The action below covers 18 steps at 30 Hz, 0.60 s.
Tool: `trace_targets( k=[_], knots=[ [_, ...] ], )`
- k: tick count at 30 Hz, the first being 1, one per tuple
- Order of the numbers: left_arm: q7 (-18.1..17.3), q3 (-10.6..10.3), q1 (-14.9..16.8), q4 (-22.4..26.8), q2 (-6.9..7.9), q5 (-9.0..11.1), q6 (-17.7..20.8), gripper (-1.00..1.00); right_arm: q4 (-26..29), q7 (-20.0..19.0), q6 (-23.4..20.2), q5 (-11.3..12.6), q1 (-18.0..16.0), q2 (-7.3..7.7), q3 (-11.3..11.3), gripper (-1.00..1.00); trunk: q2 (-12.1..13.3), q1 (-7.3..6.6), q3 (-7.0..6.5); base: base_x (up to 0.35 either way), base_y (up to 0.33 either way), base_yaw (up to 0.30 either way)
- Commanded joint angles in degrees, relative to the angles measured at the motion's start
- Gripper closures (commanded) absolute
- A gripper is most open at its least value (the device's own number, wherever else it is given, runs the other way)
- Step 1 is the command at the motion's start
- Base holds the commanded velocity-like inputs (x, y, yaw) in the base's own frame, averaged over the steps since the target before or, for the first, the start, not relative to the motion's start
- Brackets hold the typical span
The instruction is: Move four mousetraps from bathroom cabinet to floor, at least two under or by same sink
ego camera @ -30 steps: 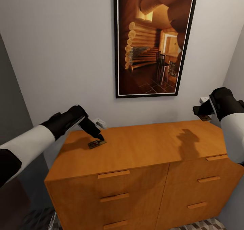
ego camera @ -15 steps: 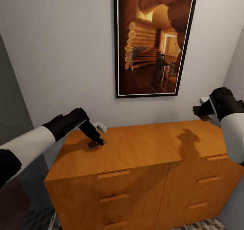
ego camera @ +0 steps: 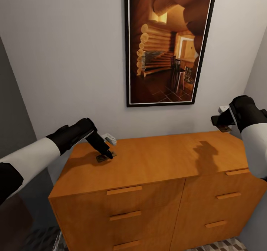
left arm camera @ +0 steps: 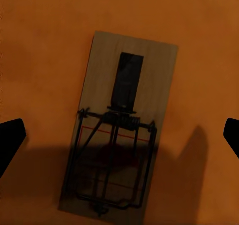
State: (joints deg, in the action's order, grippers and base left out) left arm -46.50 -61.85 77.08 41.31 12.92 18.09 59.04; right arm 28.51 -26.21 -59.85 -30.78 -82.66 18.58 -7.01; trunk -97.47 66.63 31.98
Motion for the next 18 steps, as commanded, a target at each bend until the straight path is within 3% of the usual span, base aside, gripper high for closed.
trace_targets(
  k=[1,18],
  knots=[
    [-0.09,-0.20,0.09,0.00,0.05,0.13,0.20,-1.00,0.06,-0.51,-0.15,-0.52,-0.06,-0.04,-0.29,1.00,-0.04,0.00,0.07,0.000,0.000,0.000],
    [0.03,-0.20,0.09,-4.88,-0.20,0.11,-0.56,-1.00,0.06,-0.51,-0.15,-0.51,-0.05,0.02,-0.29,1.00,-0.04,0.00,0.07,0.000,0.000,0.000]
  ],
)
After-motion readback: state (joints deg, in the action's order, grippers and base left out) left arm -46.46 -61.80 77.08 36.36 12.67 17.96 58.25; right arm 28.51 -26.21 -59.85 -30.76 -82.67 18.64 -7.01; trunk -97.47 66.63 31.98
